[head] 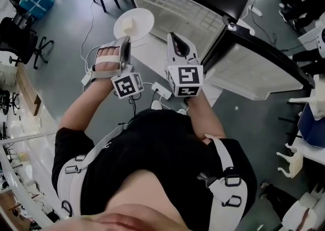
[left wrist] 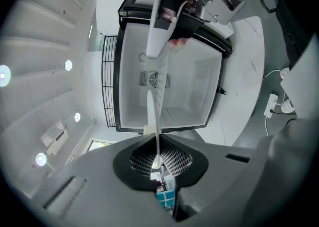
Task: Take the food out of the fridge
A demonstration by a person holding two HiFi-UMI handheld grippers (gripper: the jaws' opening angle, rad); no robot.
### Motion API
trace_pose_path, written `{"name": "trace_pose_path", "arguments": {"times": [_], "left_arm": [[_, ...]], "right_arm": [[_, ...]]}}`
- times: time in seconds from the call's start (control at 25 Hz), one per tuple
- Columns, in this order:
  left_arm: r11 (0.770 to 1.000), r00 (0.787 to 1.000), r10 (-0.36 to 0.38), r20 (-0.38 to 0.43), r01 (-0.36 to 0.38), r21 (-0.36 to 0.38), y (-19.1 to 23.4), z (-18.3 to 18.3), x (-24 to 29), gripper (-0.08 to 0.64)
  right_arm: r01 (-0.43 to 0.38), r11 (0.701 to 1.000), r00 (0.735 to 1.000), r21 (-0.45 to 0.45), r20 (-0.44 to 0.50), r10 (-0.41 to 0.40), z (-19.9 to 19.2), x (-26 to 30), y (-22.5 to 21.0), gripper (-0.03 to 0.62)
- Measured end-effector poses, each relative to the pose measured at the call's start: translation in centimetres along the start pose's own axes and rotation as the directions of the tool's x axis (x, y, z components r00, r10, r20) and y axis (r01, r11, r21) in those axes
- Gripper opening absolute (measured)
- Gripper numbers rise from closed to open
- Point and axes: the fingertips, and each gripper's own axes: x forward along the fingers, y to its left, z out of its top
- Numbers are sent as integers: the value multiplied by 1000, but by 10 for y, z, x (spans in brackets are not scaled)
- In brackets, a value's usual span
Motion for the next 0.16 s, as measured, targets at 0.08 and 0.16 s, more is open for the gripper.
{"name": "trace_pose_path", "arguments": {"times": [0.08,0.16], "left_arm": [[1000,1000,2,0,-2,4,0,2,0,21],[1000,1000,1,0,-1,6,-1,3,0,21]], "right_arm": [[1,1000,1000,-2,0,-1,0,-1,-1,8],[0,1000,1000,-3,-1,0,0,-2,-2,8]]}}
